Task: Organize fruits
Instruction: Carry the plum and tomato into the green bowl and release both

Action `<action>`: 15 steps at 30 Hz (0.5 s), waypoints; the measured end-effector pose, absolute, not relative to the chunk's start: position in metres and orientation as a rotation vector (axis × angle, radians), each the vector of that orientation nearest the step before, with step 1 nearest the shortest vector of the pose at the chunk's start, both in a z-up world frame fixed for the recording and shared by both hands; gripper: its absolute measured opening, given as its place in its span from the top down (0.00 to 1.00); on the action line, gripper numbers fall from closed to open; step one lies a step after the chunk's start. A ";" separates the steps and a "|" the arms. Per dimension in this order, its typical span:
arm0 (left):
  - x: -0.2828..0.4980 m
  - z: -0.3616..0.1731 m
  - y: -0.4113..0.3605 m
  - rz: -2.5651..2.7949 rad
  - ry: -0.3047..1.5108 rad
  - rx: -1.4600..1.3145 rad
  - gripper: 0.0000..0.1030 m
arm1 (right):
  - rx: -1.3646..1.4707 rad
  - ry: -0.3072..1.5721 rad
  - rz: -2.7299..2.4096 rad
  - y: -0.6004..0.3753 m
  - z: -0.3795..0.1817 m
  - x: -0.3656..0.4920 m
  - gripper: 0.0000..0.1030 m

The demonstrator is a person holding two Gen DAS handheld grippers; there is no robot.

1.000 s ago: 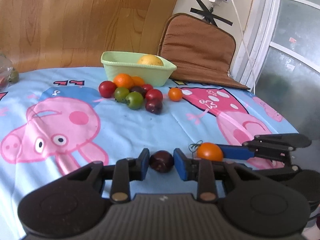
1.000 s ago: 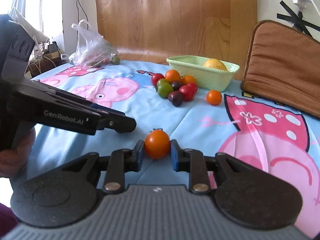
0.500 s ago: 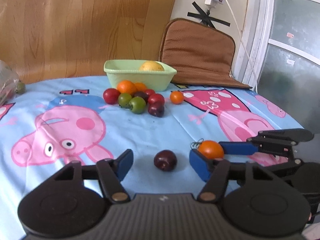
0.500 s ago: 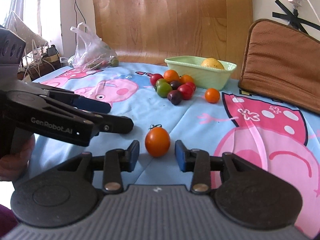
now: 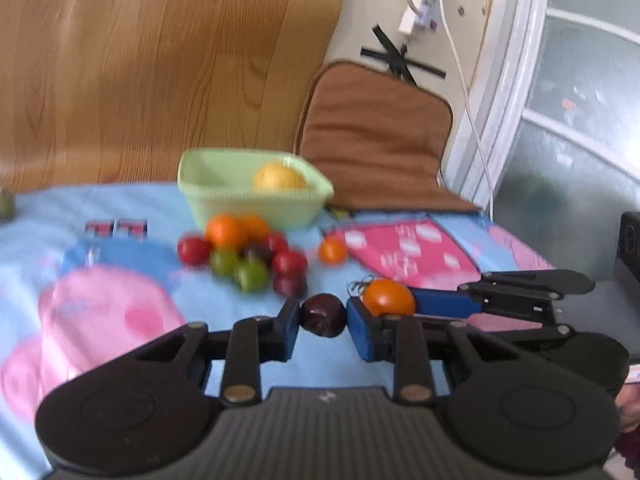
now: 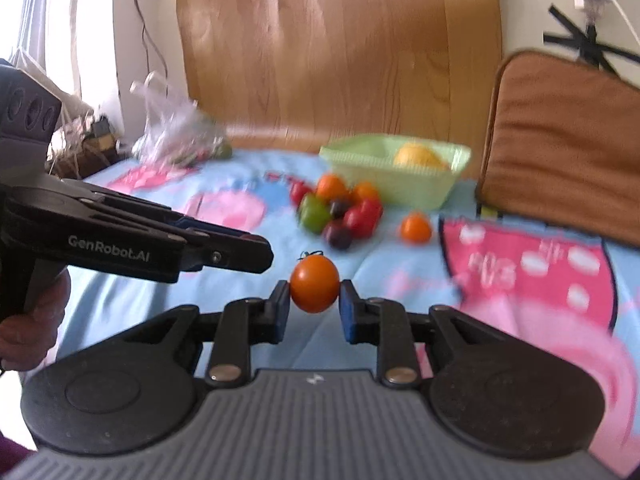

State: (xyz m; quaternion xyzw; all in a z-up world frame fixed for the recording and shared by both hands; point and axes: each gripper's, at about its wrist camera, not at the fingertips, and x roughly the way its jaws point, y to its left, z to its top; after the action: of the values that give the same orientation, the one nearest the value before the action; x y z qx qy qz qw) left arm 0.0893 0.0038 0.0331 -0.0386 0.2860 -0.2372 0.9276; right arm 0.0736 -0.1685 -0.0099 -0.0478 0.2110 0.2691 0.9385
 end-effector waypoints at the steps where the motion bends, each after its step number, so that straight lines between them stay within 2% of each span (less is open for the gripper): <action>1: 0.101 0.039 0.004 -0.480 0.570 -0.077 0.74 | -0.103 0.410 0.544 -0.168 -0.004 0.081 0.72; 8: 0.207 0.054 0.015 -0.402 0.600 -0.153 0.74 | -0.030 0.378 0.483 -0.171 0.027 0.168 0.72; 15: 0.272 0.041 0.007 -0.383 0.687 -0.157 0.74 | -0.037 0.446 0.444 -0.168 0.020 0.228 0.72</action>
State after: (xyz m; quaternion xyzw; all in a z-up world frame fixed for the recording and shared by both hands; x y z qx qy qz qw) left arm 0.2717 0.0069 0.0409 -0.0766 0.3342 -0.1864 0.9207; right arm 0.2276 -0.1683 0.0201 -0.0183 0.2192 0.2185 0.9507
